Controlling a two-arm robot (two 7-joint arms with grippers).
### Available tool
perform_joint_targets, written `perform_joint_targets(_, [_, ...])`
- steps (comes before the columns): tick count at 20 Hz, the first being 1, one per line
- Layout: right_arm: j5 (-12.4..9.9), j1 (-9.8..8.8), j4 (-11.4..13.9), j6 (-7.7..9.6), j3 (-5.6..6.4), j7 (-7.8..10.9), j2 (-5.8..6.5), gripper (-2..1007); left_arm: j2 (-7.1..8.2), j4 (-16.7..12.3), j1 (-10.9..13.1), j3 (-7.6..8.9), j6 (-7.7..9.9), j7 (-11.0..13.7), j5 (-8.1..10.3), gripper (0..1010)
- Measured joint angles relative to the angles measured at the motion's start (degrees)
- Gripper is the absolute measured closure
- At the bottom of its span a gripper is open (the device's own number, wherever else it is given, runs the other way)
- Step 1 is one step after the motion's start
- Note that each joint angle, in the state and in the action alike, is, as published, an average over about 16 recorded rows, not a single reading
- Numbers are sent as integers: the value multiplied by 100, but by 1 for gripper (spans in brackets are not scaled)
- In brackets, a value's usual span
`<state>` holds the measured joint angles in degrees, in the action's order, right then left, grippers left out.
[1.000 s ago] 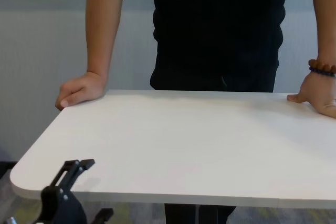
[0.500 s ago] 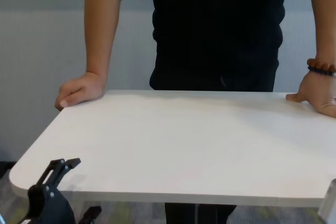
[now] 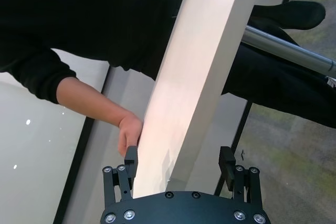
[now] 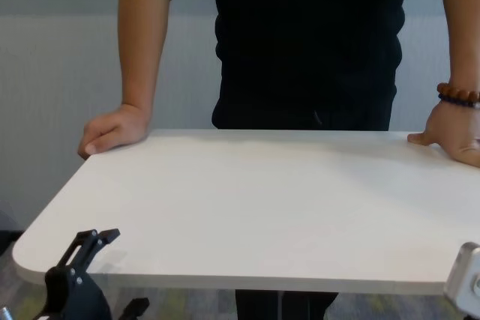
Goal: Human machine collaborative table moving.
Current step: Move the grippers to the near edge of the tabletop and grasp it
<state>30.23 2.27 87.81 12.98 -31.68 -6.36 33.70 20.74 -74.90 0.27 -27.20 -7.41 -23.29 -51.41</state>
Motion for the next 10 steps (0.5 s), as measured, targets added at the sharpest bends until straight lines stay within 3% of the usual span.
perform_joint_targets(10, [163, 175, -223, -64, 31, 124, -153, 4, -60, 25, 19, 79, -47, 62, -55, 8])
